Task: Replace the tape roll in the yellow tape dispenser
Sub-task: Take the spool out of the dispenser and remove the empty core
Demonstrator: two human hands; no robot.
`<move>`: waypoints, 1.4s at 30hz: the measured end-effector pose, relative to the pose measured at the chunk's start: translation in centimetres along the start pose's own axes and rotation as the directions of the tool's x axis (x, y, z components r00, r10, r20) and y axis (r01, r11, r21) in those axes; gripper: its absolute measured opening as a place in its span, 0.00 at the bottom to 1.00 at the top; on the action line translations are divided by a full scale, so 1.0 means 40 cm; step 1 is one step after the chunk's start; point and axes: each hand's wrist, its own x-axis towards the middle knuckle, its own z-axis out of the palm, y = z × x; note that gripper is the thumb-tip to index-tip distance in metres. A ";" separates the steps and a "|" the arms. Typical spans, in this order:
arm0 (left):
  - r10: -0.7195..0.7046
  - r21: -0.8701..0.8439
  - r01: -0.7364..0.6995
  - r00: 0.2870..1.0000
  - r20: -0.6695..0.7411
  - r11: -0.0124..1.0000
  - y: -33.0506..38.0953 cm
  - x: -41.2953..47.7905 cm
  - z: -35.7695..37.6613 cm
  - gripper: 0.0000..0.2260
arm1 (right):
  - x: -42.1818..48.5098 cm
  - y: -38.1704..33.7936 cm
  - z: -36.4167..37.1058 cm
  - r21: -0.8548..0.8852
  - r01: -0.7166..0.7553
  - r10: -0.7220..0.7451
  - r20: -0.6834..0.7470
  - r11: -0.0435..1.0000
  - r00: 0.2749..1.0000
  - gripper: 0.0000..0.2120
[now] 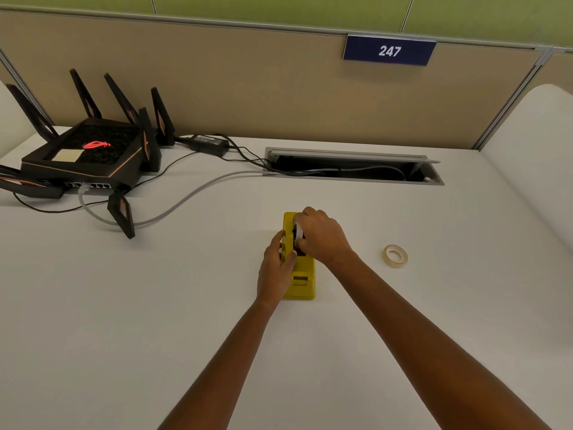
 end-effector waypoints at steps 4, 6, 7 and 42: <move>0.000 -0.014 0.000 1.000 -0.003 1.000 0.000 0.000 0.000 0.21 | 0.004 -0.002 -0.002 0.028 -0.018 0.017 0.015 0.999 1.000 0.17; 0.007 -0.027 -0.007 1.000 -0.004 1.000 0.000 0.000 -0.001 0.21 | 0.006 0.001 -0.004 0.061 -0.020 0.019 0.029 0.998 0.999 0.18; 0.015 -0.034 -0.015 1.000 -0.004 0.999 0.000 -0.001 -0.002 0.20 | 0.007 0.003 -0.005 0.085 -0.022 0.019 0.038 0.996 0.999 0.18; 0.173 0.278 -0.213 0.972 0.160 0.937 0.041 0.083 -0.054 0.23 | -0.011 0.040 0.002 0.022 -0.026 0.027 -0.041 0.999 0.999 0.22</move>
